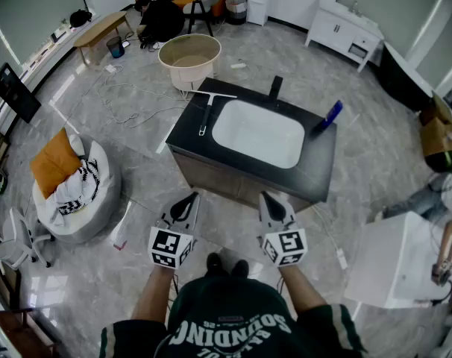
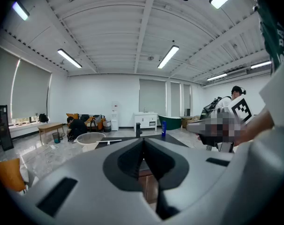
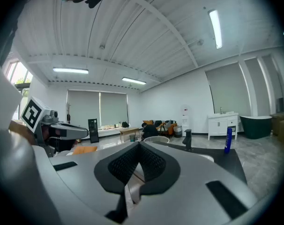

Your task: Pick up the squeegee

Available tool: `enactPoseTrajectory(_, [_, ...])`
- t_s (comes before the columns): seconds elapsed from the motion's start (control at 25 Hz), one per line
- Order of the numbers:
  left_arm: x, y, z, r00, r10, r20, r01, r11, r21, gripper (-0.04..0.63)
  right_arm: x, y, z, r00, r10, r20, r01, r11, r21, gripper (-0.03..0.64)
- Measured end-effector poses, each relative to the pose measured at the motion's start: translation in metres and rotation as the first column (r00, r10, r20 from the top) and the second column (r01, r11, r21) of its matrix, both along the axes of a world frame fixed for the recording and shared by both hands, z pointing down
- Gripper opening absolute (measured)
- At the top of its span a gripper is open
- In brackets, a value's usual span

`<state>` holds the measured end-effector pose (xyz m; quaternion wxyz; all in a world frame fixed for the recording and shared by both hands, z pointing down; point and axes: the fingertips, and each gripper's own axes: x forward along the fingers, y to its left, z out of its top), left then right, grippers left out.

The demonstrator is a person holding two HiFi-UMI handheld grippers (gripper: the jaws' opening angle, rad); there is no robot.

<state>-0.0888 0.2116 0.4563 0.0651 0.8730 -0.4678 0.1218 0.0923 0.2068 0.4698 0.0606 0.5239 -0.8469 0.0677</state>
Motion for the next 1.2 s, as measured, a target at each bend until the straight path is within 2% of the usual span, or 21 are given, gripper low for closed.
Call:
enactPoseTrajectory(0.36, [-0.006, -0.007, 0.001, 1.0, 0.008, -0.006, -0.008, 1.0, -0.001, 0.002, -0.014, -0.005, -0.004, 1.0, -0.031, -0.003, 0.031, 0.999, 0.014, 0.0])
enactPoseTrajectory(1.2, [-0.019, -0.025, 0.009, 0.999, 0.039, -0.003, -0.039, 0.999, -0.005, 0.002, -0.018, -0.016, 0.006, 0.999, 0.005, -0.032, -0.005, 1.0, -0.006, 0.0])
